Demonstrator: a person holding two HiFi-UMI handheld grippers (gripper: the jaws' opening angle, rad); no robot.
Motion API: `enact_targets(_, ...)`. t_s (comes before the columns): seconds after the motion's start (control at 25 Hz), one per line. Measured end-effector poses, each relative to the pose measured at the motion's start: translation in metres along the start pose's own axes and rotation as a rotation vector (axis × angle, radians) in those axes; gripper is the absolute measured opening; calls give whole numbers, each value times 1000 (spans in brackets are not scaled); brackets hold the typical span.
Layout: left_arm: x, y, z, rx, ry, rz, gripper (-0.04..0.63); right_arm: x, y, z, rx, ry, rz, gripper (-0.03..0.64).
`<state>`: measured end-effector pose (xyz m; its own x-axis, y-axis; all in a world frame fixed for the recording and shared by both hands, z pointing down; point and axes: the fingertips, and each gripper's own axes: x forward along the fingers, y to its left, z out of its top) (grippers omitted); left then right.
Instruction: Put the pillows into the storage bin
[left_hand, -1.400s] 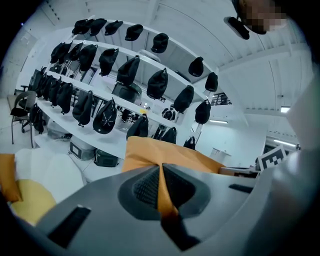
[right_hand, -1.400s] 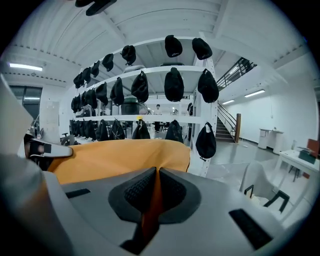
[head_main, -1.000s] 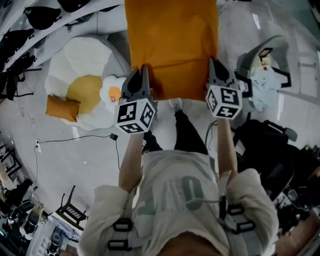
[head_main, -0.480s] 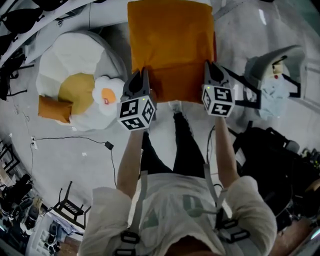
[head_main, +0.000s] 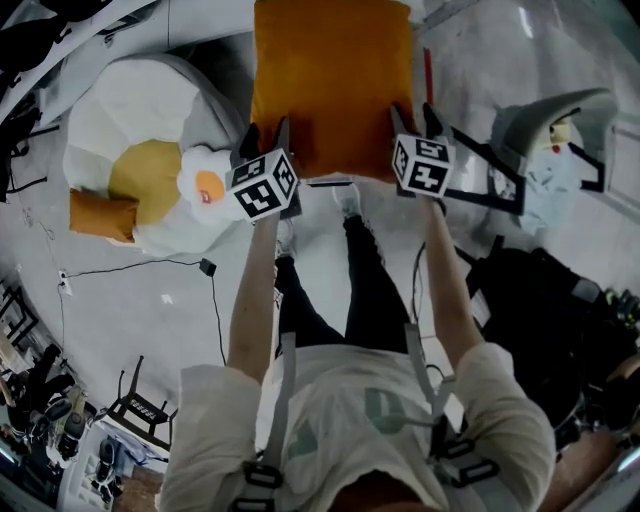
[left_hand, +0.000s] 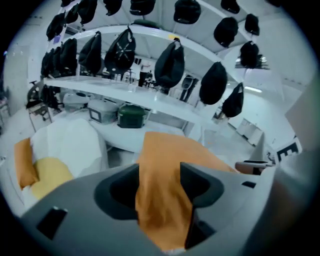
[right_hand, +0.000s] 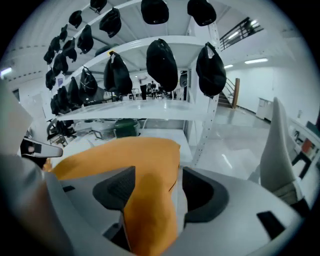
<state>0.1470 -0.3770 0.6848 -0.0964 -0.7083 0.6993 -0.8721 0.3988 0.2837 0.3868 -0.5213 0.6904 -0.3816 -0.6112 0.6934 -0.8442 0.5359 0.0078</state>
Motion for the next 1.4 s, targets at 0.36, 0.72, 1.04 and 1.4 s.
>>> enact_targets(0.36,-11,26,15,55,-47,78,238,-1,1,-9,-9,20,8,272)
enact_targets(0.72,-42,25,26,54,-99,76,239,-22,33,13,-29,-21,75,272)
enact_targets(1.04,-142,72,75,38,-278,106,239,-86,129,92,-101,-213,164,270)
enact_targets(1.4,-335,208,102,80,-447,163,239,-210,351,143,-105,-414,339,270)
